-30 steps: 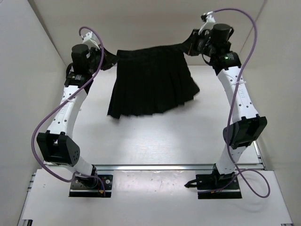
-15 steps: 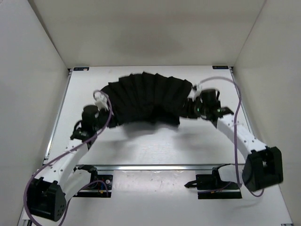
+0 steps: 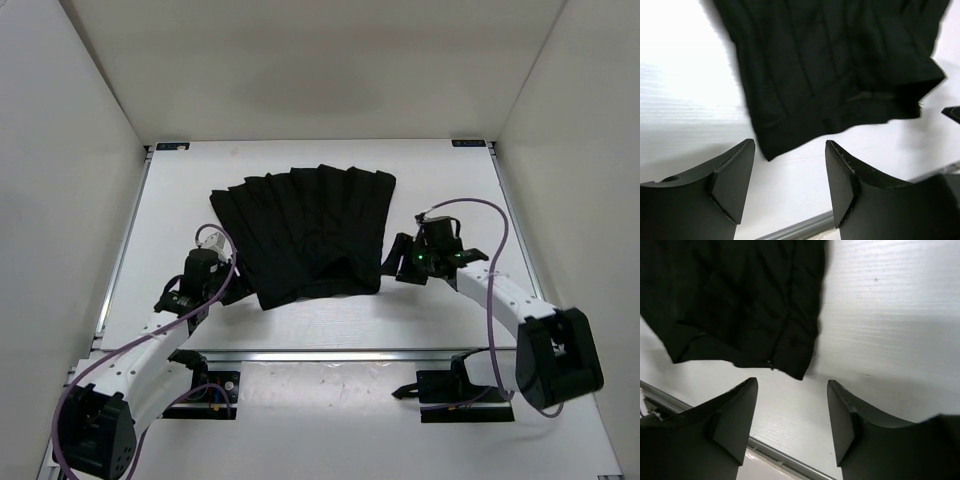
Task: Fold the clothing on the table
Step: Flatten the skirt out, then fold the skirt
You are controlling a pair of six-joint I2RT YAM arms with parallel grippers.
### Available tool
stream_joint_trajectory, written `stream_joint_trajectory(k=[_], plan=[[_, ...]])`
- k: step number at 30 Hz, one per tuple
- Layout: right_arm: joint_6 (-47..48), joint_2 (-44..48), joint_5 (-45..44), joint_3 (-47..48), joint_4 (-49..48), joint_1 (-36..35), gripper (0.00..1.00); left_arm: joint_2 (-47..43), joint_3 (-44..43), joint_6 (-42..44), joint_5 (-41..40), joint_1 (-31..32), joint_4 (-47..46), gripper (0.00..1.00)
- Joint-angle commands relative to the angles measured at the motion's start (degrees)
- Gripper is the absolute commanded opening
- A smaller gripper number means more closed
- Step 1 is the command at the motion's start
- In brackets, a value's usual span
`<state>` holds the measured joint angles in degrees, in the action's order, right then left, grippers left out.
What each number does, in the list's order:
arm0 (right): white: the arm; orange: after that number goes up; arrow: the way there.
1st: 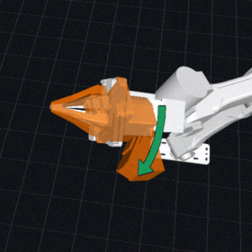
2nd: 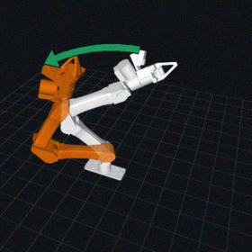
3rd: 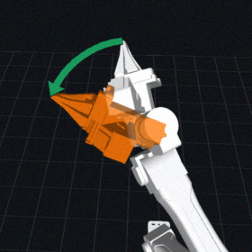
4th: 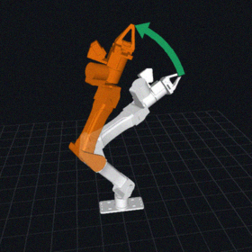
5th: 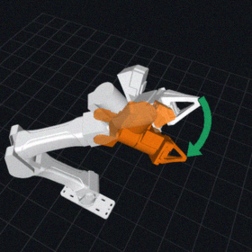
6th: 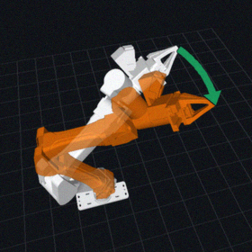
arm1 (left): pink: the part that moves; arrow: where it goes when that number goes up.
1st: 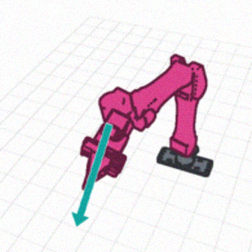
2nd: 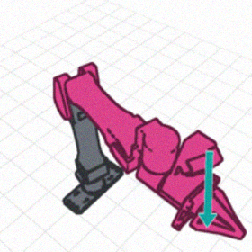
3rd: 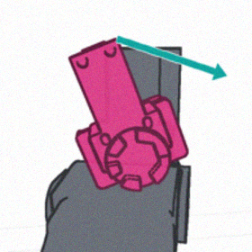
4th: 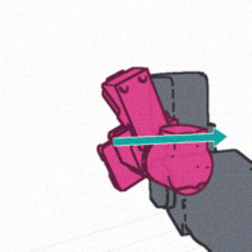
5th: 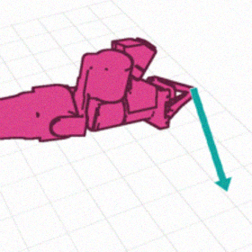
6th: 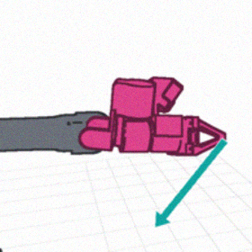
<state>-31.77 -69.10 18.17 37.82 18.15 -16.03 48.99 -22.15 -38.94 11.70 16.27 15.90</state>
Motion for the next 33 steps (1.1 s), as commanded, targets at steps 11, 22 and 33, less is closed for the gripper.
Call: stream_joint_trajectory(k=[11, 22, 33], plan=[[-2.85, -12.71, -7.1, 8.04, -4.88, -7.52, 0.51, 14.19, -5.0, 2.37, -9.07, 6.58, -0.17, 0.71], [-2.16, -22.39, -8.33, 14.03, -0.15, -9.37, 0.43, 21.58, -6.85, 2.99, -9.07, 10.36, -2.19, 0.16], [-3.12, -24.93, -15.44, 17.11, 8.48, -12.97, 0.46, 19.83, -4.57, 2.2, -7.4, 9.83, -3.24, 0.0]])
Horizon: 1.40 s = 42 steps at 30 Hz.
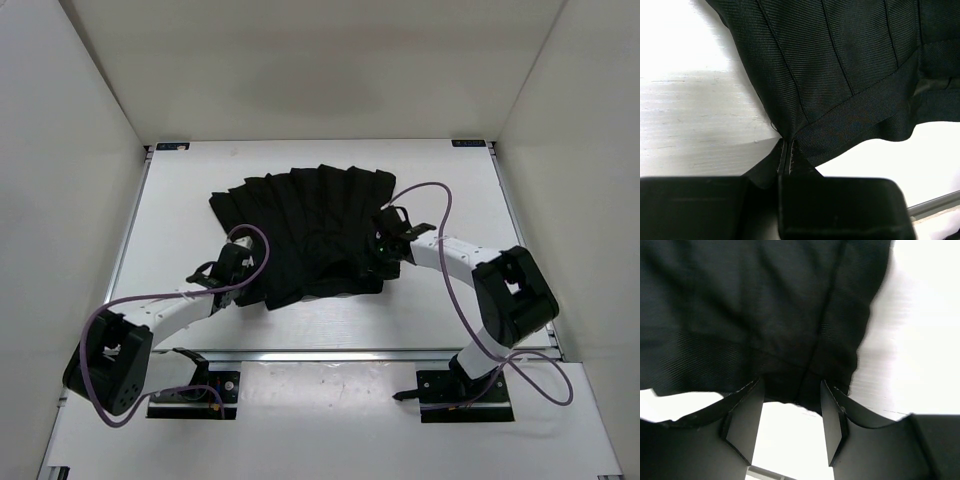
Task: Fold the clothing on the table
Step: Fold the skirt
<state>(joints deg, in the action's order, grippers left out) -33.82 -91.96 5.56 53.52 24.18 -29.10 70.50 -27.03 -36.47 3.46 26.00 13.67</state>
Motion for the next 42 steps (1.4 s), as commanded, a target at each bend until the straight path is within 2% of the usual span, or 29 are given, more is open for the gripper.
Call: stream_joint_trajectory(k=[1, 4, 5, 6, 8, 13, 16, 18, 21, 25, 26, 30, 34, 39, 40, 42], plan=[[-1.33, -3.47, -3.27, 2.11, 3.66, -0.42, 0.46, -2.03, 0.74, -0.27, 0.93, 0.1, -0.93, 0.0], [-1.95, -5.33, -5.56, 3.0, 5.95, -1.57, 0.42, -3.44, 1.01, -0.53, 1.02, -0.6, -0.58, 0.0], [-2.21, -5.68, -5.39, 2.82, 6.14, -2.09, 0.36, -3.96, 1.1, -0.45, 1.02, -0.86, -0.66, 0.0], [-2.3, -6.21, -5.56, 2.65, 6.05, -2.1, 0.2, -4.23, 1.36, -0.62, 0.93, -1.04, -0.23, 0.0], [-2.38, -5.77, -4.86, 2.56, 6.05, -2.1, 0.0, -4.67, 1.54, -0.18, 1.89, -1.65, -0.4, 0.0], [-0.2, -1.21, -3.11, 5.46, 7.54, -1.4, 0.0, -6.42, -0.83, 1.84, 2.24, -4.02, 2.59, 0.0], [0.77, 5.82, 0.22, 4.5, 7.19, 1.58, 0.0, -8.44, -2.15, 3.51, 3.12, -6.04, 5.39, 0.0], [1.74, 12.04, 3.21, 1.51, 5.79, 4.22, 0.0, -9.94, -2.33, 5.26, 4.0, -7.27, 6.72, 0.0], [0.44, 21.26, 9.27, -8.22, 1.06, 9.74, 0.0, -12.67, -2.07, 6.23, 4.62, -8.24, 7.86, 0.0], [-1.51, 30.25, 18.75, -17.64, -5.88, 16.08, 0.0, -15.12, 1.09, 6.68, 11.36, -9.47, 4.8, 0.0], [-1.86, 31.57, 21.22, -20.27, -6.51, 17.49, 0.0, -15.65, 1.97, 6.41, 12.69, -9.82, 4.7, 0.0], [-2.13, 34.74, 21.95, -25.55, -3.37, 19.43, 0.0, -17.67, 3.47, 6.5, 12.45, -8.07, 6.01, 0.0], [-1.42, 36.59, 20.02, -27.49, 2.08, 17.68, 0.0, -18.91, 4.43, 6.15, 11.48, -6.84, 8.82, 0.0], [-1.6, 36.33, 20.89, -30.04, 1.57, 17.23, 0.0, -18.91, 5.49, 3.42, 9.55, -4.11, 9.8, 0.0], [-1.86, 36.07, 20.46, -30.66, 0.96, 17.15, 0.0, -18.65, 5.32, 3.42, 9.54, -4.55, 9.53, 0.06], [-2.91, 36.33, 18.27, -30.49, 0.16, 16.37, 0.08, -18.9, 6.45, 2.55, 9.63, -5.25, 9.0, 0.34]])
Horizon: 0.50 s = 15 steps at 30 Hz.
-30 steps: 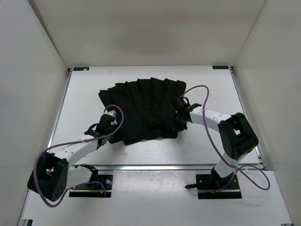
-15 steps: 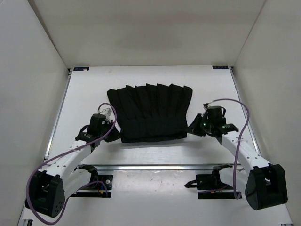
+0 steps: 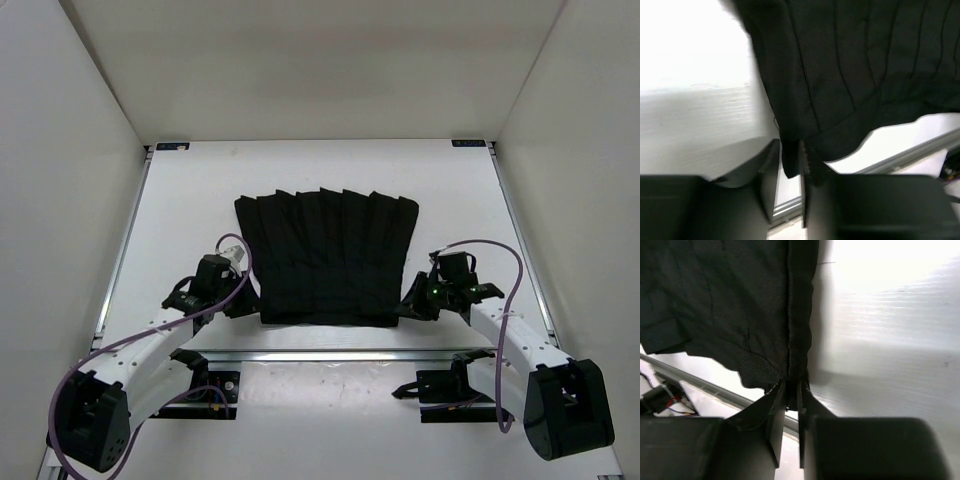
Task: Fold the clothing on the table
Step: Fold the skirt
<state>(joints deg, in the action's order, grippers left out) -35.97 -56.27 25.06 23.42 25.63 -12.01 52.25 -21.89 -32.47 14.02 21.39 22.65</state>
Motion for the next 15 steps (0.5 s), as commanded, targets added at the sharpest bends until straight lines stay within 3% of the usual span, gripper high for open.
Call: stream_joint_trajectory(k=[1, 4, 7, 15], plan=[[-0.6, 0.55, -2.02, -0.13, -1.28, -0.91, 0.13, -0.74, 1.32, -1.81, -1.27, -0.3, -0.5, 0.35], [-1.03, 0.03, -2.3, -0.83, -2.5, -1.44, 0.28, -3.2, 2.81, -3.48, -2.85, 1.11, -2.0, 0.44], [-1.57, -0.86, -2.38, -1.62, -3.21, -2.49, 0.35, -3.29, 3.87, -4.8, -2.69, 1.11, -2.53, 0.49], [-3.32, -3.23, -4.05, -1.18, -5.41, -6.18, 0.38, -2.15, 4.84, -7.43, -4.44, 3.13, -5.25, 0.51]])
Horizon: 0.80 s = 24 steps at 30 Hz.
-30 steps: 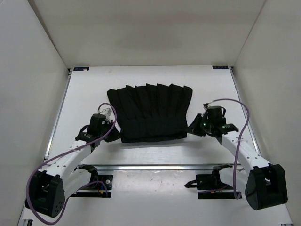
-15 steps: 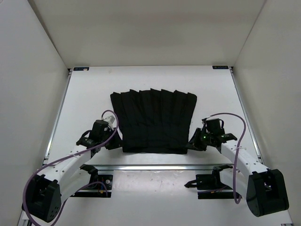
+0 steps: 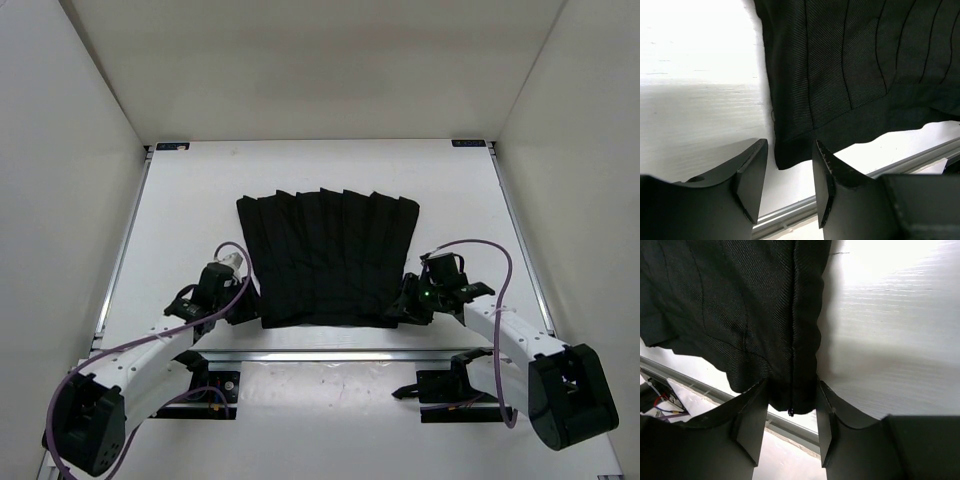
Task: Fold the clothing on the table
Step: Fold the skirt
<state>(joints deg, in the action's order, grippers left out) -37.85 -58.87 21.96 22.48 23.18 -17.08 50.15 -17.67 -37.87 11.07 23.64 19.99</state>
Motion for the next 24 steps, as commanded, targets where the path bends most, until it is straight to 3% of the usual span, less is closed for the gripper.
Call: stream_joint_trajectory(k=[1, 3, 5, 6, 8, 9, 12, 13, 14, 17, 20, 22, 23, 24], plan=[[-1.79, -1.59, -1.12, -0.24, -3.14, -1.55, 0.39, 0.56, 0.53, -2.21, -1.4, 1.49, -2.85, 0.51], [-2.06, -2.38, -1.74, 0.11, -3.4, -2.34, 0.31, 1.87, 0.27, -2.3, -1.49, 2.64, -3.9, 0.51], [-1.97, -2.56, -1.91, -0.24, -3.4, -2.87, 0.13, 4.42, -0.17, -1.95, -2.1, 4.22, -3.21, 0.51], [-1.8, -2.56, -1.66, -0.33, -3.75, -2.96, 0.12, 4.86, -0.52, -1.86, -2.8, 4.92, -3.64, 0.51], [-2.23, -2.56, -1.57, -0.42, -3.58, -3.31, 0.0, 5.74, 0.18, -2.21, -3.16, 5.37, -3.9, 0.51], [-2.75, -2.13, -1.56, -0.77, -3.93, -3.05, 0.0, 6.27, 0.62, -2.21, -3.33, 6.06, -4.25, 0.49], [-2.15, -1.6, -0.25, -0.94, -4.28, -2.61, 0.0, 6.8, 1.06, -2.47, -3.51, 6.16, -5.39, 0.24], [-2.58, -1.77, 0.36, -0.86, -4.63, -2.17, 0.01, 7.24, 0.97, -2.39, -3.16, 6.07, -5.57, 0.09], [-2.24, -1.69, 1.24, -0.95, -4.63, -2.25, 0.0, 7.94, 0.54, -2.13, -3.07, 5.98, -5.66, 0.0], [-1.62, -2.56, 3.79, 0.8, -5.95, -0.68, 0.0, 10.04, -3.4, -0.99, -2.55, 4.5, -5.66, 0.0], [2.32, -11.05, 7.39, 11.04, -7.09, 4.58, 0.0, 16.26, -14.35, 2.34, -1.41, -0.5, -6.28, 0.0], [5.23, -18.16, 9.59, 30.76, -4.48, 6.53, 0.0, 23.12, -26.58, 3.76, 0.08, -4.12, -4.27, 0.0], [6.46, -23.43, 9.95, 36.52, -2.89, 7.49, 0.0, 27.67, -36.11, 4.46, 0.61, -6.04, -3.56, 0.0], [6.73, -25.92, 9.86, 49.89, -0.09, 8.46, 0.0, 31.9, -46.91, 4.03, 0.97, -7.02, -1.64, 0.0]])
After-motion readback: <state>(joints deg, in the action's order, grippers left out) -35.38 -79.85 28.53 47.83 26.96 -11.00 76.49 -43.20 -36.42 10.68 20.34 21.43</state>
